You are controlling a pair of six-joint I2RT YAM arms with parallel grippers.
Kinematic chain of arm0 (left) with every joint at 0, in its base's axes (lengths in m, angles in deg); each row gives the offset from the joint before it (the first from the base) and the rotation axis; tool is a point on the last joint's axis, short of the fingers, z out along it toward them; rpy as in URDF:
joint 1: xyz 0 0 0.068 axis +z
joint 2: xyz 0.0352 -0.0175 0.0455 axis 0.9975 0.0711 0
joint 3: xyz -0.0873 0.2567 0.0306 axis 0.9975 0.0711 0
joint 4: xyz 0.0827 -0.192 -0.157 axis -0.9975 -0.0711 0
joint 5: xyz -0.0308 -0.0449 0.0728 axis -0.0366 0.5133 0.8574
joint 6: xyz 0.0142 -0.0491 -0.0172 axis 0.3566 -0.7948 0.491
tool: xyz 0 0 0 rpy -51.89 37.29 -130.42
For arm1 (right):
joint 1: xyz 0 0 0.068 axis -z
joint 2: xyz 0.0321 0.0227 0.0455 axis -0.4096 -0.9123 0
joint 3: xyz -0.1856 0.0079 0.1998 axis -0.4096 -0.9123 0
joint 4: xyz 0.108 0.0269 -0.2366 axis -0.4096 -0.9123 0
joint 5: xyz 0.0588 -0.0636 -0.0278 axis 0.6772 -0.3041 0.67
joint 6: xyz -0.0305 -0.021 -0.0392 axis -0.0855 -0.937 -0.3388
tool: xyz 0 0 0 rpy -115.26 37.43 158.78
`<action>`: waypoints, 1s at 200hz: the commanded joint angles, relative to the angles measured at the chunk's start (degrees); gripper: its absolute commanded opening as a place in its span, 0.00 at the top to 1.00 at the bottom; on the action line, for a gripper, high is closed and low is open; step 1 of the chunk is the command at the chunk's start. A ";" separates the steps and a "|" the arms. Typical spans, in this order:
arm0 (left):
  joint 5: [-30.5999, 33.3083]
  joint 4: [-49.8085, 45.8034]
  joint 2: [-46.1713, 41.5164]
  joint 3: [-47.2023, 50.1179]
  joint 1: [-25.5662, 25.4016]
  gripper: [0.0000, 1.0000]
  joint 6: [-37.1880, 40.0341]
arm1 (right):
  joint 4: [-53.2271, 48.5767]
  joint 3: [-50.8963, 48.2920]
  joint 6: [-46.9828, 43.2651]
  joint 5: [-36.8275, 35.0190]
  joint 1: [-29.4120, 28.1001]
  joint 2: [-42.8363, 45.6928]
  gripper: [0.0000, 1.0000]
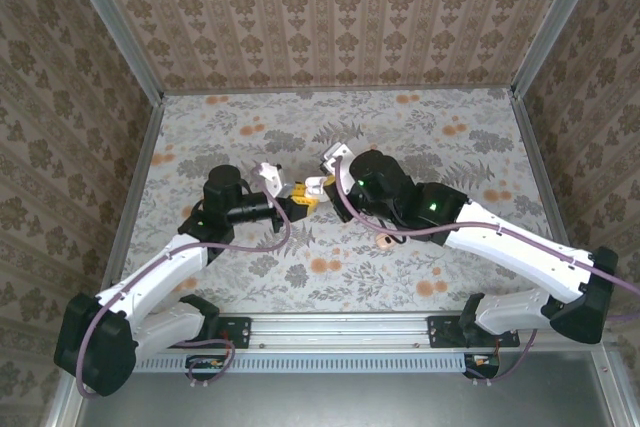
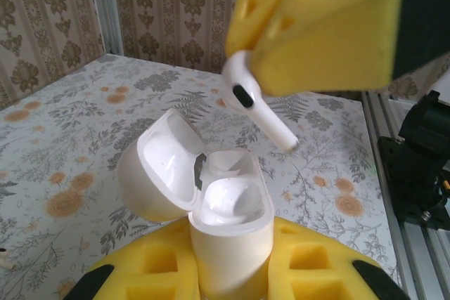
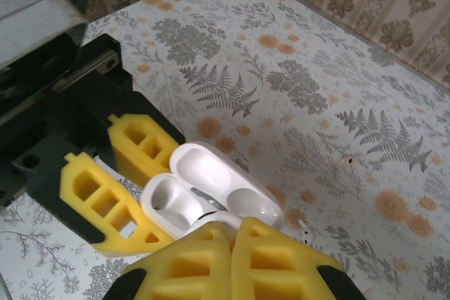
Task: Insert wireless bluetooth earbuds into charging case
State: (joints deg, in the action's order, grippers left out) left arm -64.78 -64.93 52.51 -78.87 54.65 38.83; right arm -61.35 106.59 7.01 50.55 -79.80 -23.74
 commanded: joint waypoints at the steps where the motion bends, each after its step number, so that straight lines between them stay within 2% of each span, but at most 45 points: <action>1: 0.78 3.76 -0.27 -1.11 -0.71 1.00 -2.19 | 2.63 1.60 -1.43 -2.65 -1.11 -1.06 0.99; 116: 2.55 4.27 -0.48 -0.75 -1.15 1.00 -3.16 | 9.64 -1.15 0.15 -8.72 -2.24 -1.65 0.98; 200: 5.16 8.91 0.60 0.02 -1.52 1.00 -6.80 | 13.81 -4.09 3.95 -7.97 -2.32 -3.02 0.98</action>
State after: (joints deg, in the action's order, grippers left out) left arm -60.52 -59.70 52.66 -78.87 53.45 34.02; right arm -50.49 103.63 8.80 43.67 -81.81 -25.95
